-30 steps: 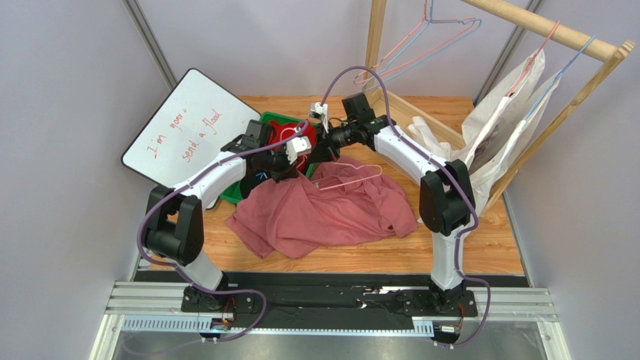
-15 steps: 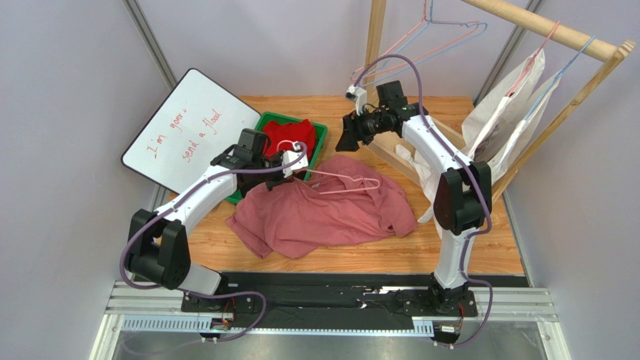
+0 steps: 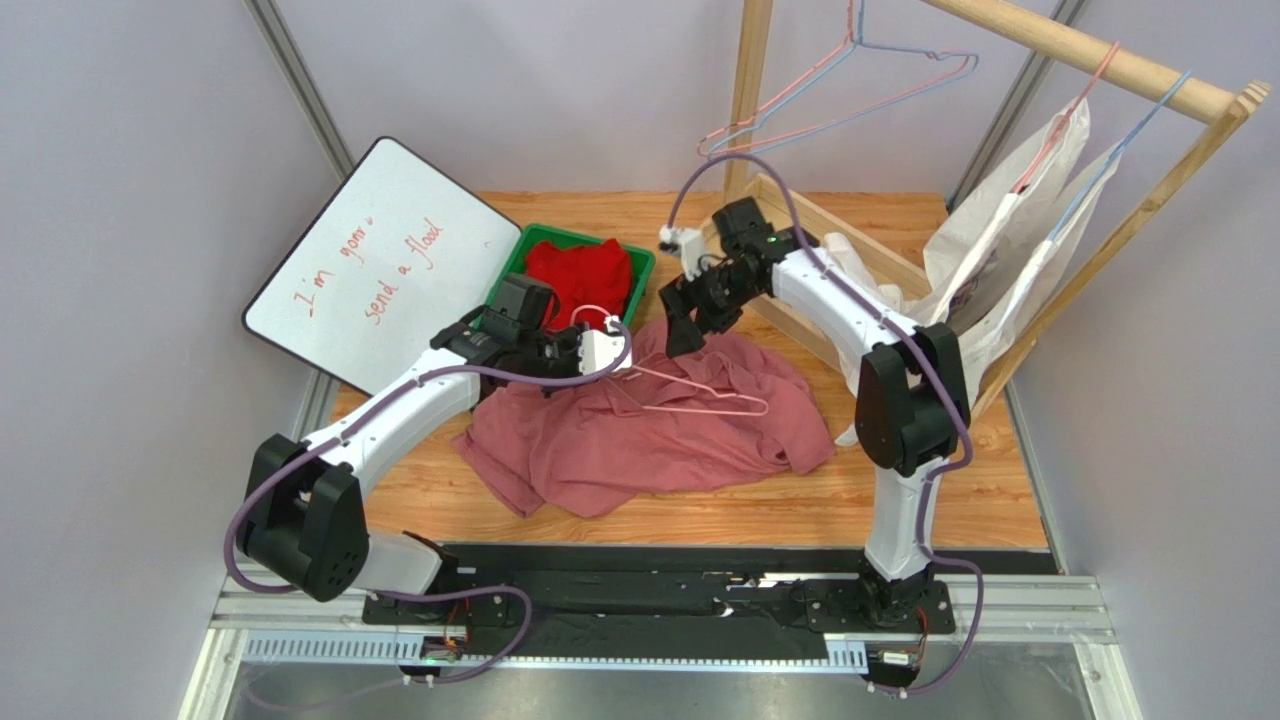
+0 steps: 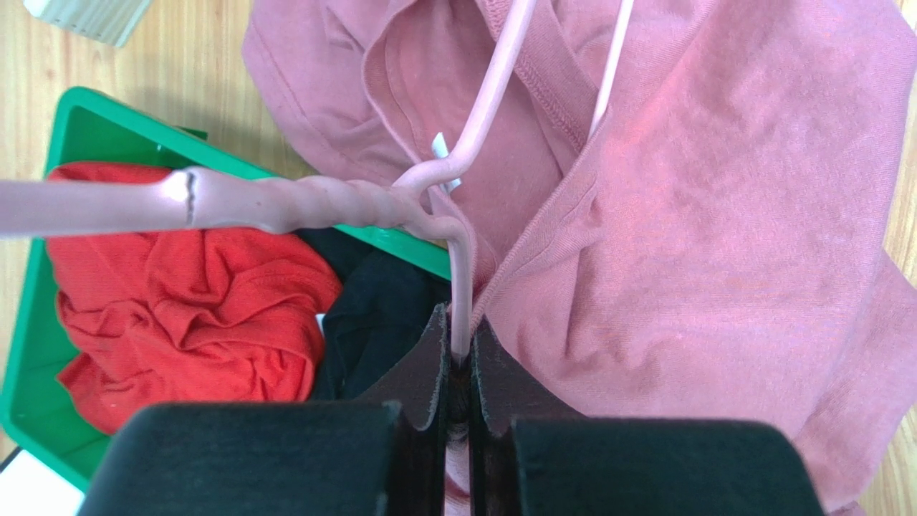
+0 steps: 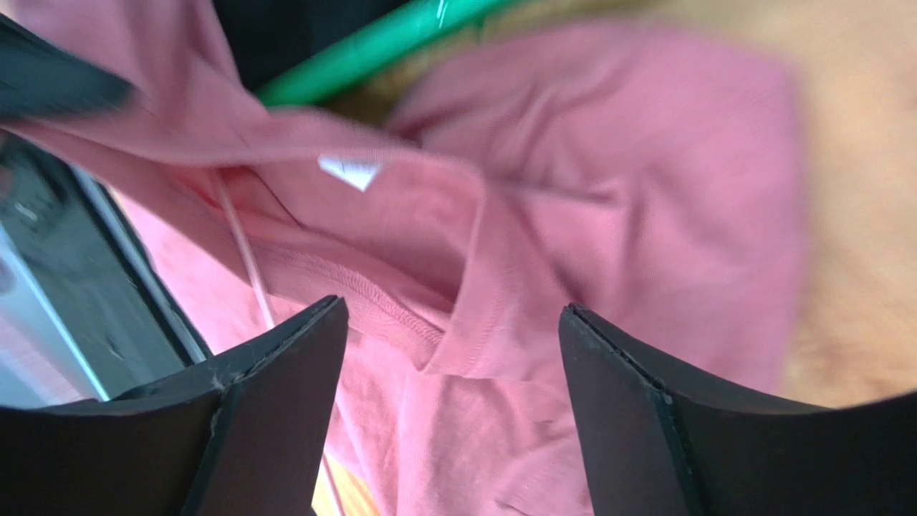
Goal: Place the t-shirt on the hanger
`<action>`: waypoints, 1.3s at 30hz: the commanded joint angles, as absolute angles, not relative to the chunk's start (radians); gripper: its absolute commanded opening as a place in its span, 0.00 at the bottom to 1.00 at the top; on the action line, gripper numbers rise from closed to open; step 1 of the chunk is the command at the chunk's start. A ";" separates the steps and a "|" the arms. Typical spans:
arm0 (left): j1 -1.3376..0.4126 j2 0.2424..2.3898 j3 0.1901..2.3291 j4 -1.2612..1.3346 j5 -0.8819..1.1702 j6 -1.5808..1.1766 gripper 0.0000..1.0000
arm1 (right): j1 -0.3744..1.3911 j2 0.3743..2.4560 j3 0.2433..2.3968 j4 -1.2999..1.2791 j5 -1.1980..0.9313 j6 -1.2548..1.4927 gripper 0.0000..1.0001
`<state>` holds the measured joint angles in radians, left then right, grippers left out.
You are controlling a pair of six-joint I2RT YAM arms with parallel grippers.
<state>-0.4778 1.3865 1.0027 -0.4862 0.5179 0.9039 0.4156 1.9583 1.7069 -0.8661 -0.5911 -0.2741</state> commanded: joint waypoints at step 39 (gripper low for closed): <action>-0.474 1.414 1.069 -0.528 0.103 0.805 0.00 | 0.311 1.680 1.635 -1.014 -0.489 -0.380 0.00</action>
<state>-0.4545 1.3884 0.9878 -0.4580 0.1677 0.8238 0.3191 1.7538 1.5642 -0.9634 -0.4271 -0.3641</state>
